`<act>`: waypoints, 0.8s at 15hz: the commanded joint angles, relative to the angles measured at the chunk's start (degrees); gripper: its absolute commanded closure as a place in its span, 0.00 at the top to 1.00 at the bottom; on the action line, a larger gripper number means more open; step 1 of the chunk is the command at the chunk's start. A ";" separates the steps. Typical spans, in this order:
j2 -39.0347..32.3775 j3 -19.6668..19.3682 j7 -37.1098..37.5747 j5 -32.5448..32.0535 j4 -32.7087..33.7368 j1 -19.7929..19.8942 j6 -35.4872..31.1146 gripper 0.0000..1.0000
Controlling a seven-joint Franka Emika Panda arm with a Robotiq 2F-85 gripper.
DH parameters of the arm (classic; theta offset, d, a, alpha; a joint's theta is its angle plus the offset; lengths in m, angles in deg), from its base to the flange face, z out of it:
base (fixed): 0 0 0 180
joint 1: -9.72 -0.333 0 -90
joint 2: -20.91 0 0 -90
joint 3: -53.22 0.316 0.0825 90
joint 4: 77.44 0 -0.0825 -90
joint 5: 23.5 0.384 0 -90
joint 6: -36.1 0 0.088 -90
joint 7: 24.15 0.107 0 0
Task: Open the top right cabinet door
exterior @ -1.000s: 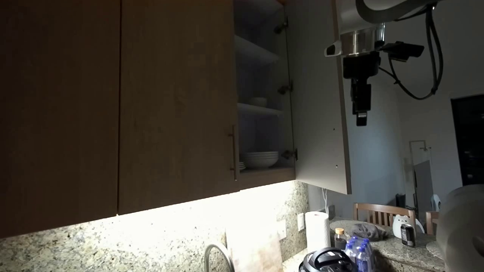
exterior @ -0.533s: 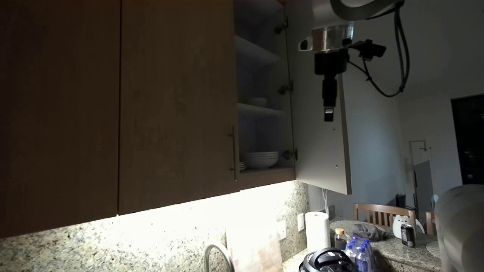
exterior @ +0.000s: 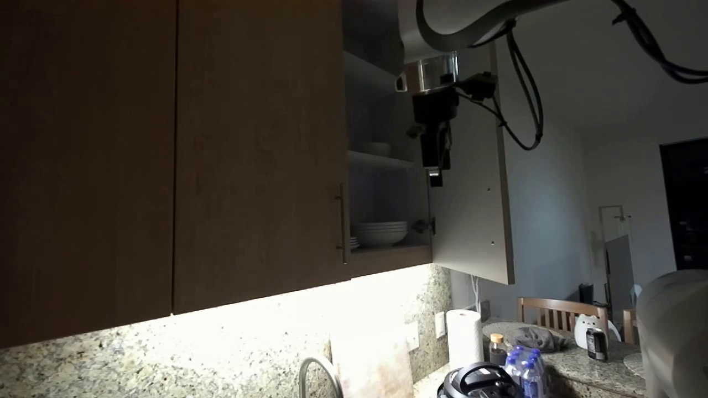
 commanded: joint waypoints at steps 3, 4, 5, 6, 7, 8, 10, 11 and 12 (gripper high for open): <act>2.27 -2.92 -0.47 2.80 -1.97 1.36 0.17 1.00; 2.57 -3.80 -0.05 4.21 -2.71 1.42 -0.29 1.00; 2.35 -4.45 1.12 6.39 -3.04 1.70 -0.56 1.00; 2.23 -4.67 4.10 8.59 -3.61 2.55 -1.67 1.00; 1.96 -5.12 5.47 11.03 -3.93 2.91 -1.88 1.00; 1.73 -4.91 7.92 13.19 -4.24 3.63 -2.67 1.00; 1.34 -3.14 13.06 17.39 -4.49 4.81 -4.29 1.00; 1.22 -2.20 15.72 18.71 -4.68 5.65 -5.71 1.00; 0.55 -1.15 18.66 19.78 -4.35 6.51 -7.32 1.00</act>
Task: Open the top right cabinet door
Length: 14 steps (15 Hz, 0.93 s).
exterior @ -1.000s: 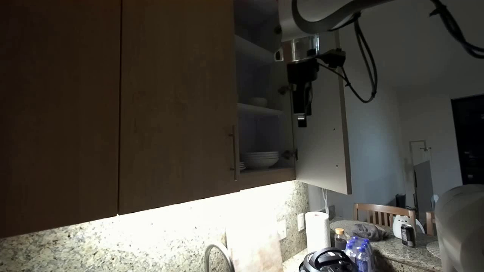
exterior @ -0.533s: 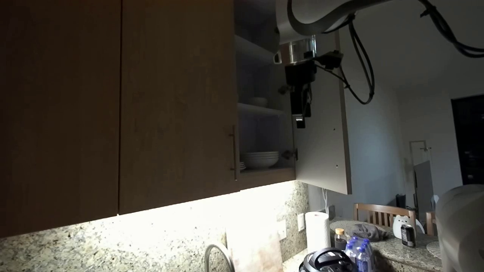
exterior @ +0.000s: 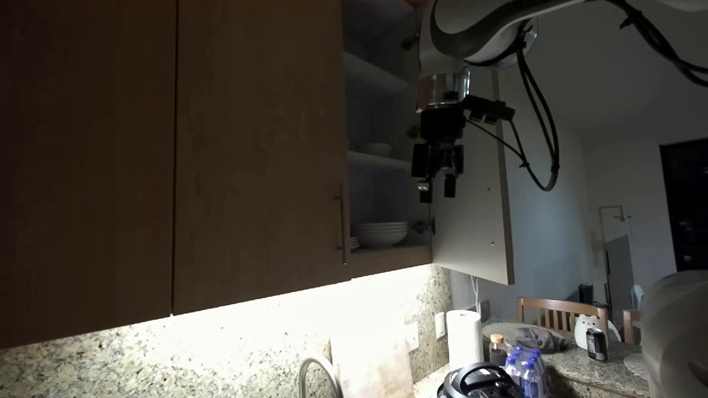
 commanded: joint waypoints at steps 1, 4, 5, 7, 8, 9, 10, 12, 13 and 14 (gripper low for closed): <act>-0.95 4.22 9.82 4.68 -0.72 4.11 -5.53 1.00; -2.42 7.31 15.66 4.86 -0.44 6.70 -9.13 1.00; -3.03 8.09 16.88 4.65 -0.27 7.33 -9.86 1.00; -4.12 9.41 19.13 4.42 -0.29 8.45 -11.45 1.00; -5.08 9.84 20.05 4.62 -0.08 8.80 -12.51 1.00; -5.70 10.25 20.57 4.65 0.08 9.00 -12.93 1.00; -6.42 10.93 21.52 4.28 0.14 9.39 -14.11 1.00; -7.72 11.62 23.02 4.08 0.39 9.93 -16.06 1.00; -8.17 11.78 23.42 4.04 0.45 10.07 -16.99 1.00; -8.48 11.82 23.41 4.01 0.51 10.03 -18.23 1.00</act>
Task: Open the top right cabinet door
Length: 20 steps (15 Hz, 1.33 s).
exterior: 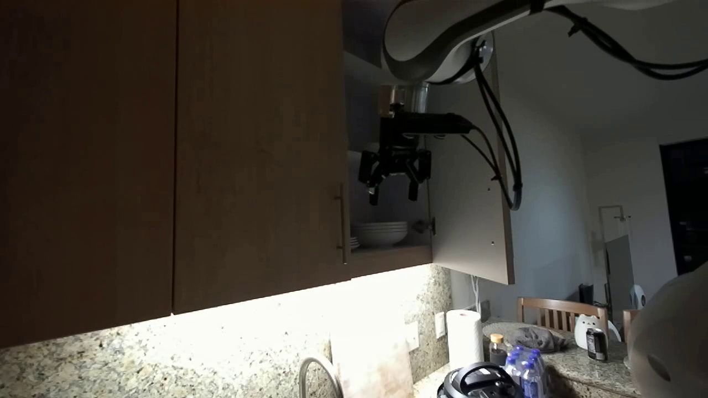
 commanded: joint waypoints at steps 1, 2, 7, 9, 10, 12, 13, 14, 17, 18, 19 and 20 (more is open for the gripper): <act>-1.94 1.19 1.90 0.18 0.86 1.35 -4.47 1.00; -2.09 1.51 1.41 -0.53 1.31 1.48 -5.92 1.00; -1.45 1.36 0.06 -1.12 2.24 1.51 -8.93 1.00; -1.46 1.41 0.08 -1.27 2.83 1.75 -9.00 1.00; -1.46 1.42 0.08 -1.28 2.84 1.75 -9.01 1.00; -1.46 1.45 0.08 -1.30 2.84 1.74 -9.01 1.00; -1.46 1.46 0.09 -1.30 2.84 1.74 -9.01 1.00; -1.46 1.46 0.09 -1.30 2.84 1.74 -9.01 1.00; -1.46 1.48 0.09 -1.31 2.84 1.74 -9.01 1.00; -1.46 1.48 0.09 -1.31 2.84 1.74 -9.01 1.00; -1.46 1.48 0.09 -1.31 2.84 1.74 -9.01 1.00; -1.46 1.48 0.09 -1.32 2.84 1.74 -9.01 1.00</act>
